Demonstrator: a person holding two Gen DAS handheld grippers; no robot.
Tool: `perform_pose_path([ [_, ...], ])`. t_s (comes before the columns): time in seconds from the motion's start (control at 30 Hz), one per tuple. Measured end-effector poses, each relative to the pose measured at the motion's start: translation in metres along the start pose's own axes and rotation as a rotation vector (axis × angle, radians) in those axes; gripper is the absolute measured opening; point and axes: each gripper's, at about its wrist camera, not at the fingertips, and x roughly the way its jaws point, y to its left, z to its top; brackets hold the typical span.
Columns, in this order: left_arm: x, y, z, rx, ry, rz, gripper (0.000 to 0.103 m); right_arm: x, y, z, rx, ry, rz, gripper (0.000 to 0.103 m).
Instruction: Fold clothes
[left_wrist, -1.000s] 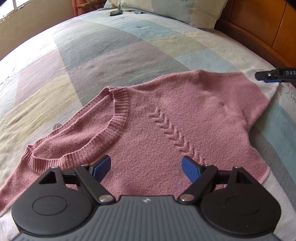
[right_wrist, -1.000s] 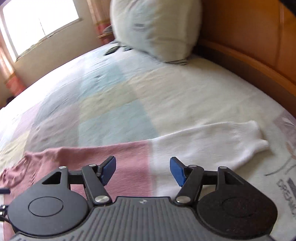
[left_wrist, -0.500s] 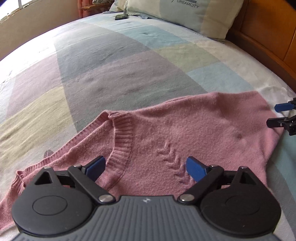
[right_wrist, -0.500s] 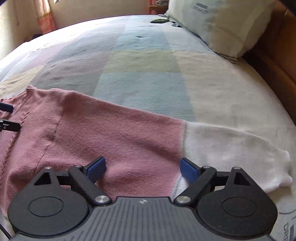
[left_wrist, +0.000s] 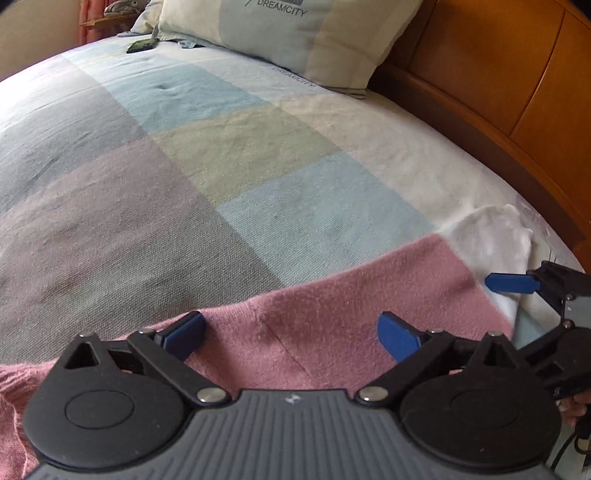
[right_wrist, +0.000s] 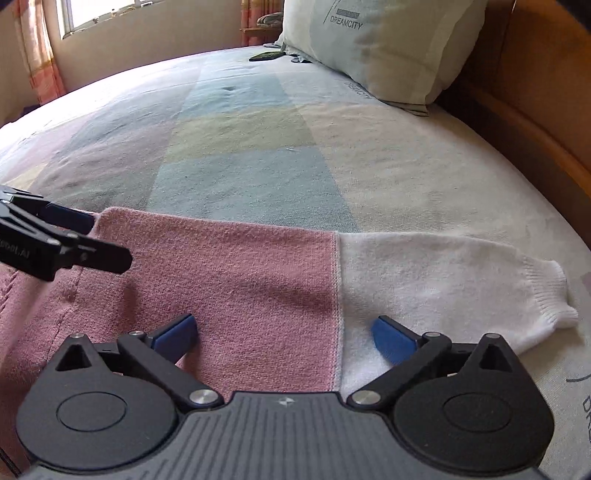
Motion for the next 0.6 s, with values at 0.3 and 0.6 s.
perform_pose_path([
  [0.3,-0.055,0.012,-0.015,0.009,0.003,0.042,0.100,-0.037,-0.007,-0.001,0.086,0.089,0.171,0.103],
  [0.6,-0.109,0.023,-0.070,-0.072,0.065,0.126,0.100,-0.046,0.016,-0.057,0.514,0.290,0.744,0.103],
])
